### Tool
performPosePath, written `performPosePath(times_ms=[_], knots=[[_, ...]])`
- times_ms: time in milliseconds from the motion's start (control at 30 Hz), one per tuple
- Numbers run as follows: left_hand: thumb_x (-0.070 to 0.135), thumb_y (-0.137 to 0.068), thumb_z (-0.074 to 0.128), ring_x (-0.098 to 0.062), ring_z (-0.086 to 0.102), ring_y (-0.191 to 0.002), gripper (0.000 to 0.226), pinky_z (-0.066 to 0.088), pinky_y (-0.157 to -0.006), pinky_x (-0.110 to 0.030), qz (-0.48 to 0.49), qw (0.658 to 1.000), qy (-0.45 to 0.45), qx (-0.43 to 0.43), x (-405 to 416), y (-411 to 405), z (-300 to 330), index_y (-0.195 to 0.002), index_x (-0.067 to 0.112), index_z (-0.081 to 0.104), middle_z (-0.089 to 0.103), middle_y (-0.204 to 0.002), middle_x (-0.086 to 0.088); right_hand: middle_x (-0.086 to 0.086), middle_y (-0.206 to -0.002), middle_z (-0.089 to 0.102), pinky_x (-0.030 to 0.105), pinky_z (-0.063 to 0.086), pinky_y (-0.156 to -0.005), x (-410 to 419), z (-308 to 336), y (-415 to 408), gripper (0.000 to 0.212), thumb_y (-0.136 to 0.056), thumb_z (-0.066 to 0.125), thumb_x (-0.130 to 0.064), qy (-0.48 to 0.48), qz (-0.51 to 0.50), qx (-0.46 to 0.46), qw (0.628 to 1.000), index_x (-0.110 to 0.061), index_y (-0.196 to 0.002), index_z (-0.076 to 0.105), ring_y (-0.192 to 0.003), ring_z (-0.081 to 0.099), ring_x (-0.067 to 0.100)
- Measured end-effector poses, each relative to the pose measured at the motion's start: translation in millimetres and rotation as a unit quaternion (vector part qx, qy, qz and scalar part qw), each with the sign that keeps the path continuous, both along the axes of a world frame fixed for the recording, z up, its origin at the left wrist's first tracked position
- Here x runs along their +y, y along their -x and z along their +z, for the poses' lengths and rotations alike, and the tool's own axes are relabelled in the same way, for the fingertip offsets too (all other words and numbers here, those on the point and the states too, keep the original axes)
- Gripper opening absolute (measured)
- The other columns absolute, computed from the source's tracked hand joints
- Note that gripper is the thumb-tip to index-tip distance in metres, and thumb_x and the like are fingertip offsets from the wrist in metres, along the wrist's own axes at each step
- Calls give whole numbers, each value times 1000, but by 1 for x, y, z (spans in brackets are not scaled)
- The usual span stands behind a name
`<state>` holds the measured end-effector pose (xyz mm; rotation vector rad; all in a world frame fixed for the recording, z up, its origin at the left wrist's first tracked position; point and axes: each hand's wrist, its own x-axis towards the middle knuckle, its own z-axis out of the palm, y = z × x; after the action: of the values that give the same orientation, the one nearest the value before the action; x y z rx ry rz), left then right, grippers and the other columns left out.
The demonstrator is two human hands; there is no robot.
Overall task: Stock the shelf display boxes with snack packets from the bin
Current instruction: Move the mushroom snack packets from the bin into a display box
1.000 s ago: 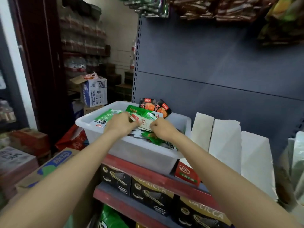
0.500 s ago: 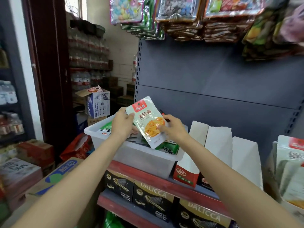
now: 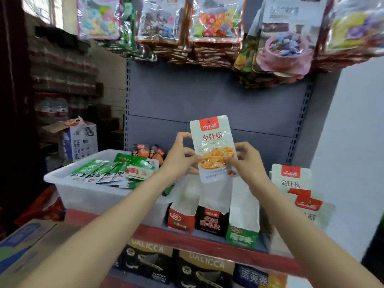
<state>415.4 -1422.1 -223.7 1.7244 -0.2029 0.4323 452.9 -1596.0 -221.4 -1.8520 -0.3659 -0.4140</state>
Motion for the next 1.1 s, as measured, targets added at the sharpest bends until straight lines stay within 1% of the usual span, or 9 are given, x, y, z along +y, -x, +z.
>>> performPosePath(times_ms=[100,233,367,533,633,733,833,933,1100], knots=[[0,-87,61,-16,68,-75,50,60,-67,-39,-21,999,-20,-17,-45,-14,3,-121,23,32,69,-94,-6,-3,-98,63,37,58,-69,-45,5,-1,24,-85,67,-9,21,-49,-25,998,-18,-102,52,-88,64,15],[4,-88,61,-14,68,-78,50,60,-67,-37,-41,997,-42,-40,-102,-31,5,-123,24,31,68,-96,-3,-4,-89,60,20,45,-55,-100,8,-1,25,-82,68,-8,43,-110,-48,992,-15,-100,52,-71,57,7],[5,-88,62,-14,68,-80,50,60,-60,-30,-45,995,-47,-71,-149,-45,7,-125,25,34,66,-92,0,-1,-85,62,21,43,-60,-147,14,-3,22,-79,72,-9,56,-144,-58,986,-13,-94,56,-75,57,15],[11,-89,63,-14,67,-80,51,60,-62,-31,-46,989,-101,-101,-183,-57,4,-126,29,33,65,-92,0,-5,-76,58,29,47,-68,-186,8,-10,18,-79,72,-7,49,-166,-42,984,-11,-88,57,-76,58,18],[20,-87,65,-12,66,-75,45,58,-68,-42,-29,975,-195,-106,-190,-64,-3,-114,37,33,63,-86,7,2,-79,61,39,55,-75,-200,-4,-16,20,-78,74,-9,69,-166,-7,984,-12,-79,54,-80,62,23],[24,-85,68,-11,64,-78,32,56,-73,-45,3,955,-280,-95,-189,-69,-11,-102,28,42,62,-86,11,9,-82,65,45,56,-78,-211,-16,-21,24,-78,75,-10,103,-134,59,984,-12,-75,51,-83,66,27],[27,-81,73,-12,64,-79,25,56,-73,-42,14,965,-251,-73,-184,-71,-12,-92,22,51,66,-88,7,11,-84,68,40,57,-72,-217,-19,-21,20,-81,72,-12,129,-92,92,983,-11,-76,53,-79,68,25],[18,-85,68,-13,67,-69,20,58,-64,-33,10,976,-208,-66,-182,-68,-9,-95,18,50,69,-84,4,3,-81,67,29,51,-64,-217,-13,-19,8,-87,66,-14,78,-58,74,993,-12,-83,59,-72,63,19],[9,-87,65,-16,69,-68,13,56,-60,-30,-1,974,-222,-46,-184,-68,-1,-91,10,52,70,-82,1,2,-80,64,27,51,-61,-212,-9,-22,6,-91,59,-9,61,-88,20,994,-8,-86,56,-70,63,16]])
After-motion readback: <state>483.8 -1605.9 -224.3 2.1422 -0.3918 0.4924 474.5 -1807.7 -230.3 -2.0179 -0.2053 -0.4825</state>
